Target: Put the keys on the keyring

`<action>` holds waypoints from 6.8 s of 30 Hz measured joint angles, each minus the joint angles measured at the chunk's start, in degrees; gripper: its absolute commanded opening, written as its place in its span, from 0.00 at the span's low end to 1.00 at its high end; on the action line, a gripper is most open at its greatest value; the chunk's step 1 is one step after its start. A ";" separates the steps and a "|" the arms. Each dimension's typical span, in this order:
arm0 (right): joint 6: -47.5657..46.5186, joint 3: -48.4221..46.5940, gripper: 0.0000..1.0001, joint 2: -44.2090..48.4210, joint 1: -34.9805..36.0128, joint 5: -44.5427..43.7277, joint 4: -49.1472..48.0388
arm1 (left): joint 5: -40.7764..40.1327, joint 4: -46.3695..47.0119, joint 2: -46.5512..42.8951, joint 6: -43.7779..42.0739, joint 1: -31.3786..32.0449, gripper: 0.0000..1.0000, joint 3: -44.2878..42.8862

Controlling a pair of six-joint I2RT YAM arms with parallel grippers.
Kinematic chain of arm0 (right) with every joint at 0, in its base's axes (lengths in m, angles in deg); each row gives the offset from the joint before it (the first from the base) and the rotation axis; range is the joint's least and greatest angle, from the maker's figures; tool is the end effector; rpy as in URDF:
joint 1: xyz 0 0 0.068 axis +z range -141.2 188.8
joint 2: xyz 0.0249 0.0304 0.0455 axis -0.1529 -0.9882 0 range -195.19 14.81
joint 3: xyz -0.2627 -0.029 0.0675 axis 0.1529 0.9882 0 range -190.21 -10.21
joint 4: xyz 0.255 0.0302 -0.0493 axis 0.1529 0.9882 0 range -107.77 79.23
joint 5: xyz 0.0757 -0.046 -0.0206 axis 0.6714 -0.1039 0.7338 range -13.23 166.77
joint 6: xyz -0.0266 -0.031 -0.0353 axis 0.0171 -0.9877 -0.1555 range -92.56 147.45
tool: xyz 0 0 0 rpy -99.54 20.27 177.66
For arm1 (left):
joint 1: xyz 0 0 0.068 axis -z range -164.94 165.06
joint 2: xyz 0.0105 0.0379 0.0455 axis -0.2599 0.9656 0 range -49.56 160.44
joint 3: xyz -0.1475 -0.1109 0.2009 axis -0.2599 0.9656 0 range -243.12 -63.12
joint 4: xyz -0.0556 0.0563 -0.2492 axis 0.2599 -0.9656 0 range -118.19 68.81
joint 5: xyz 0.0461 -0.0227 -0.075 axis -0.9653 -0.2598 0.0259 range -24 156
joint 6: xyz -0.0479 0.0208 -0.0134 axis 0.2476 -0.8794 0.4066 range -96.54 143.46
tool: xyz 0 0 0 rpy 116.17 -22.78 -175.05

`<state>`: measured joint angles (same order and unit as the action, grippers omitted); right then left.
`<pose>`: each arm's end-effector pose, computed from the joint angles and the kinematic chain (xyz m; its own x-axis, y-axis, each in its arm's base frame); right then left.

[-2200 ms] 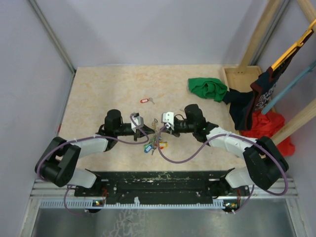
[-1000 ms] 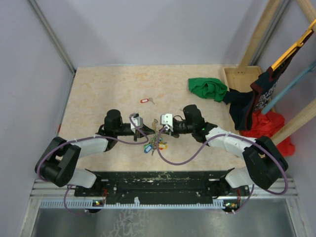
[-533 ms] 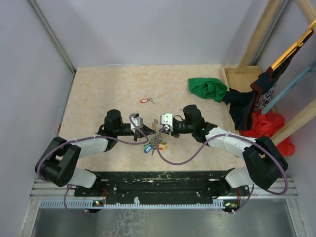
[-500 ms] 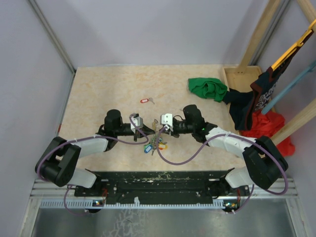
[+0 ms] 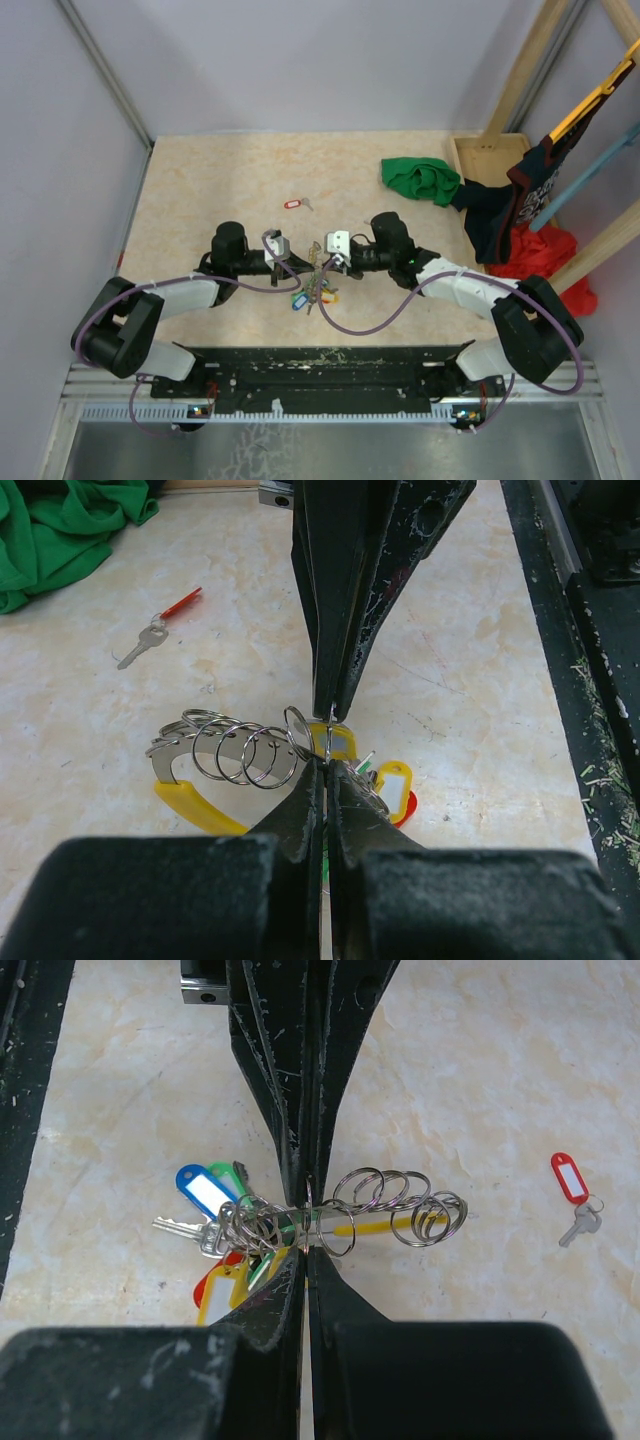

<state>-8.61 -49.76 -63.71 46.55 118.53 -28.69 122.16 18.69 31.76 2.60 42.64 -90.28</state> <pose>0.2104 0.1929 0.2173 0.2416 -0.3681 -0.8978 -0.9638 0.0164 -0.2661 0.2196 -0.1480 0.1879 0.1415 0.1497 -0.9786 0.9855 0.0724 0.1536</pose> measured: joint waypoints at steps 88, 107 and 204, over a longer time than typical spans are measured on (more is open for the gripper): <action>-4.85 -2.45 0.00 -0.66 5.60 -15.56 0.72 | -12.76 0.83 -1.79 18.16 0.02 0.00 -0.68; -3.82 -1.22 0.00 1.84 5.90 -14.91 -0.70 | -16.31 15.02 -2.03 25.33 -0.04 0.18 5.11; -10.58 -12.13 0.00 0.07 6.86 -15.19 20.94 | -4.20 5.81 2.58 13.20 0.31 0.00 -0.94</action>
<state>-19.19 -61.89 -63.64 53.42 103.34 -7.75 117.97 24.50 34.34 15.80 42.94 -91.22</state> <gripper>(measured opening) 0.007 0.007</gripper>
